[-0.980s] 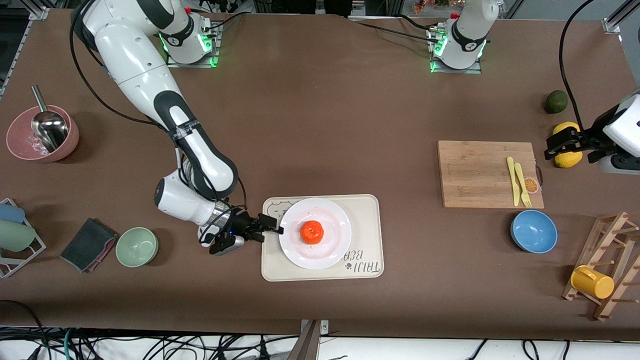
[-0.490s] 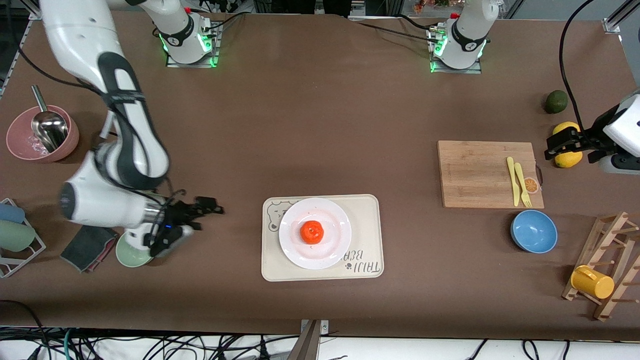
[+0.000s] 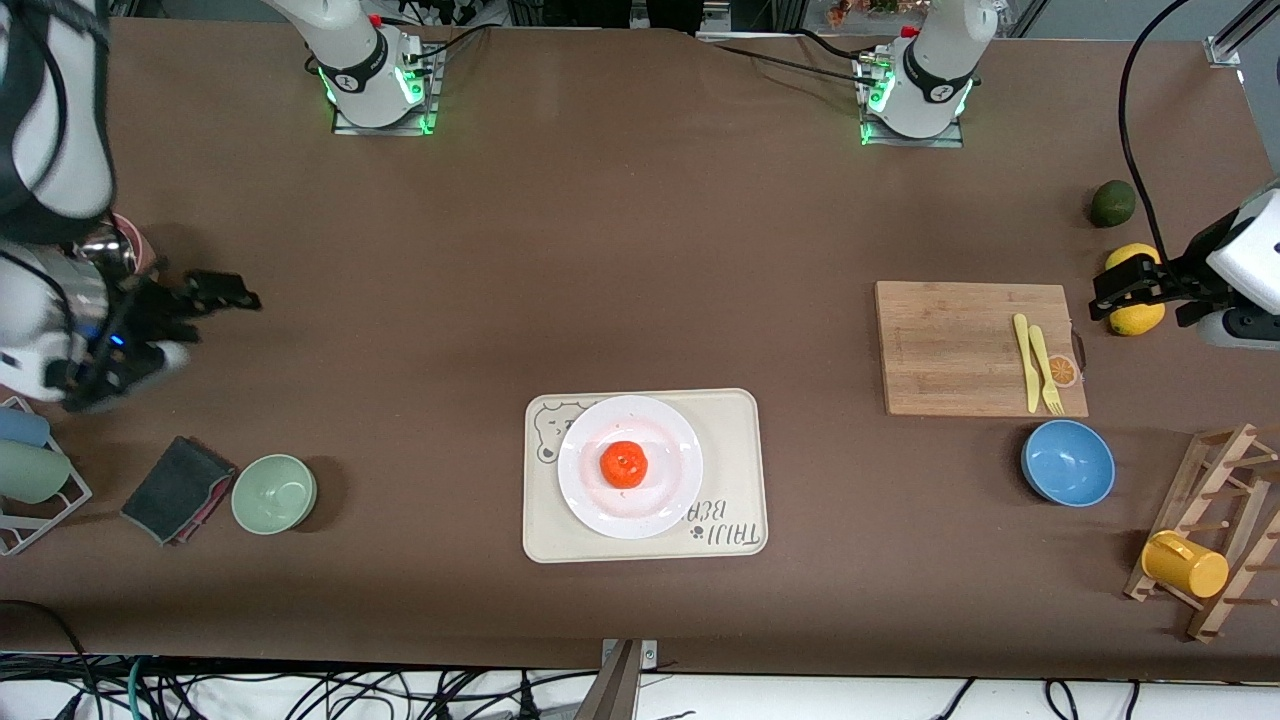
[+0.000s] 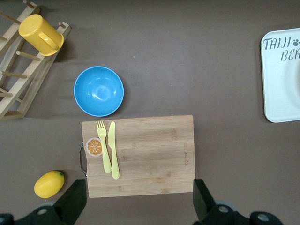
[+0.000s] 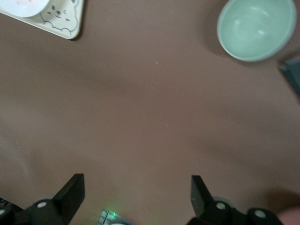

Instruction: Place orange and plate with both arms

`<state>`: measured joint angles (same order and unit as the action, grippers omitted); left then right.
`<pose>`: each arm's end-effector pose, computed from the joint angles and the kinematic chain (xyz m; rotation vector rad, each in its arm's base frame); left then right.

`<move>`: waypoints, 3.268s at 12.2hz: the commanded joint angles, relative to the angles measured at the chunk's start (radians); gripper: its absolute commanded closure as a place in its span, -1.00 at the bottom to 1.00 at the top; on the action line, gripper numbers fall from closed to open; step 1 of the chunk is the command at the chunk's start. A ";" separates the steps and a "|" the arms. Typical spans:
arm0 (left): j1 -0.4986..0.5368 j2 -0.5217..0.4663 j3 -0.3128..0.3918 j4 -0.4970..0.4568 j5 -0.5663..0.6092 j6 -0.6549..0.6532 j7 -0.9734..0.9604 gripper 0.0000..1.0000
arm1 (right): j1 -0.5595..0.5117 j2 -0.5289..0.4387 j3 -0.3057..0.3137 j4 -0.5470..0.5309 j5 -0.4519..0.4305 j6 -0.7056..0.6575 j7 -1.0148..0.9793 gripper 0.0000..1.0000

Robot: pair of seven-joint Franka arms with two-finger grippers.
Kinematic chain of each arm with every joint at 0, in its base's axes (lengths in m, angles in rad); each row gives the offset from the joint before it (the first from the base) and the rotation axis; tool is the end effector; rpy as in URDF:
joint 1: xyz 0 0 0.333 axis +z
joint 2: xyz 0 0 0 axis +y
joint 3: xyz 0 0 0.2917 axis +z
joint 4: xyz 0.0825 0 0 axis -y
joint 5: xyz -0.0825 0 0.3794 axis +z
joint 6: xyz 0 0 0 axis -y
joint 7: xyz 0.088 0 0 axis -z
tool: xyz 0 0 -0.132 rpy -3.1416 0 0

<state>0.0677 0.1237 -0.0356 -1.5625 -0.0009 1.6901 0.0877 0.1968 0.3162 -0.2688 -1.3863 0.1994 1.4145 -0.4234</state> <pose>0.5924 0.0199 0.5189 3.1353 -0.0866 0.0067 0.6032 0.0044 0.4714 -2.8937 -0.5209 0.3553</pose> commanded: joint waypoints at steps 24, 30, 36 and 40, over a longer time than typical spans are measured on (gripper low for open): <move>0.004 0.001 0.000 0.012 0.001 0.000 0.023 -1.00 | -0.191 -0.393 0.283 -0.340 -0.207 0.268 0.473 -1.00; 0.004 0.002 0.000 0.012 0.001 0.000 0.023 -1.00 | -0.198 -0.394 0.260 -0.246 -0.204 0.125 0.462 -1.00; 0.003 0.001 0.000 0.012 -0.002 0.000 0.023 -1.00 | -0.198 -0.393 0.243 -0.208 -0.184 0.087 0.420 -1.00; 0.003 0.001 0.000 0.035 0.001 0.000 0.023 -1.00 | -0.198 -0.379 0.244 -0.169 -0.184 0.078 0.420 -1.00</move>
<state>0.0689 0.1237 -0.0355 -1.5562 -0.0009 1.6928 0.0877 0.0060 -0.0756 -0.0242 -1.5904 -0.0007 1.5159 0.0176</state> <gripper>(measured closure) 0.000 0.000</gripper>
